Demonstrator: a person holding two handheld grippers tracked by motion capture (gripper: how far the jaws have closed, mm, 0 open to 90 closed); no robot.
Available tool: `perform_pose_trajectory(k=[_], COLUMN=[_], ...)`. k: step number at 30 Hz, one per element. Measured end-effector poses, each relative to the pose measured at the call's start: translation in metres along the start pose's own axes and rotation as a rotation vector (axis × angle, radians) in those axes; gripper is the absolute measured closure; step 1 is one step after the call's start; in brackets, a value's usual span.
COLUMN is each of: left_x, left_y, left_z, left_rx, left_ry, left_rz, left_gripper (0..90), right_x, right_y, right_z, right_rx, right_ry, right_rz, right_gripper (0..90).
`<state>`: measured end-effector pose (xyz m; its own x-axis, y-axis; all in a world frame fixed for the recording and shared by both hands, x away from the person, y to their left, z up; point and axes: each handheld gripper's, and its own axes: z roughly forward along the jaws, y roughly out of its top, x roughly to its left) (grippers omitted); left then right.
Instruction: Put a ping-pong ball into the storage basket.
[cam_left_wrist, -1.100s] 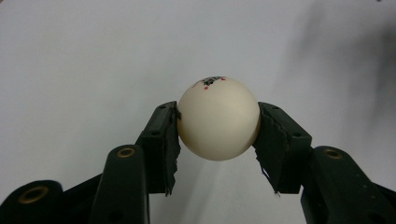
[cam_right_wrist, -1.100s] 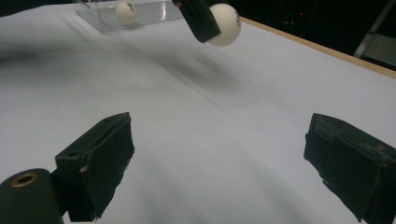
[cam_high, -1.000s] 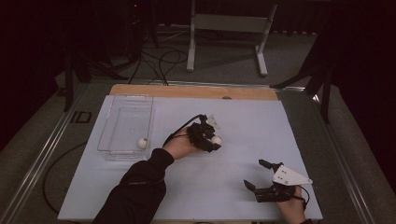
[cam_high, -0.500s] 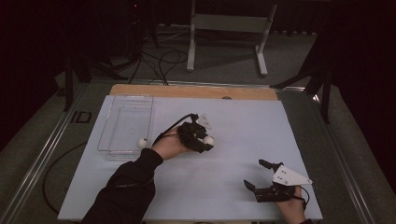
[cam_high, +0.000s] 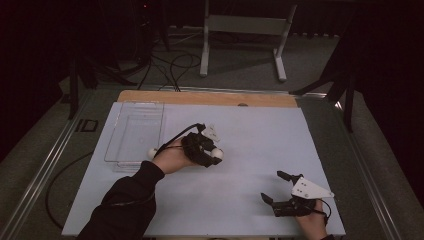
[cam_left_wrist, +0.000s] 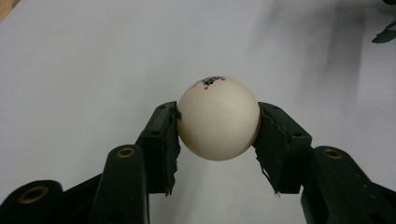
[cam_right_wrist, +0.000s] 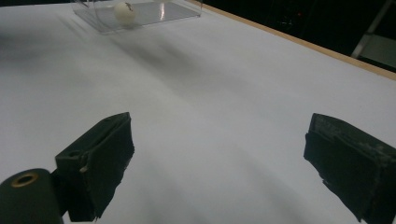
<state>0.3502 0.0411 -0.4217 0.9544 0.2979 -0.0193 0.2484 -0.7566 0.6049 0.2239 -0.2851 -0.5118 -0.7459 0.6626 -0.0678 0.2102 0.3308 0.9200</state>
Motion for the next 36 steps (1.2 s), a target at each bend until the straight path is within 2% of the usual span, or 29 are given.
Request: perform_pose_trajectory(k=[7,10,17,21,36], left_x=[-0.002,-0.003,-0.005,-0.004,-0.003], left_y=[-0.002,-0.003,-0.007,-0.008,-0.006], left_z=[-0.008,-0.011,-0.020,-0.026,-0.051], left_rx=[-0.007,0.004,0.003,-0.009,-0.031], left_ry=[-0.002,0.016,0.010,0.002,0.023], left_rz=[0.004,0.005,0.006,0.002,0.006], left_gripper=[52.3,52.3,52.3,52.3,52.3], right_x=[-0.001,0.000,-0.001,0.000,0.000], right_y=[0.000,0.000,0.000,0.000,0.001], right_z=[-0.001,0.000,-0.001,-0.001,-0.001], right_rx=[-0.002,-0.001,-0.002,-0.005,-0.006], right_ry=[0.001,0.001,0.000,0.001,0.000], right_rz=[-0.001,-0.001,-0.002,-0.004,-0.002], right_gripper=[8.2,8.2,8.2,8.2,8.2])
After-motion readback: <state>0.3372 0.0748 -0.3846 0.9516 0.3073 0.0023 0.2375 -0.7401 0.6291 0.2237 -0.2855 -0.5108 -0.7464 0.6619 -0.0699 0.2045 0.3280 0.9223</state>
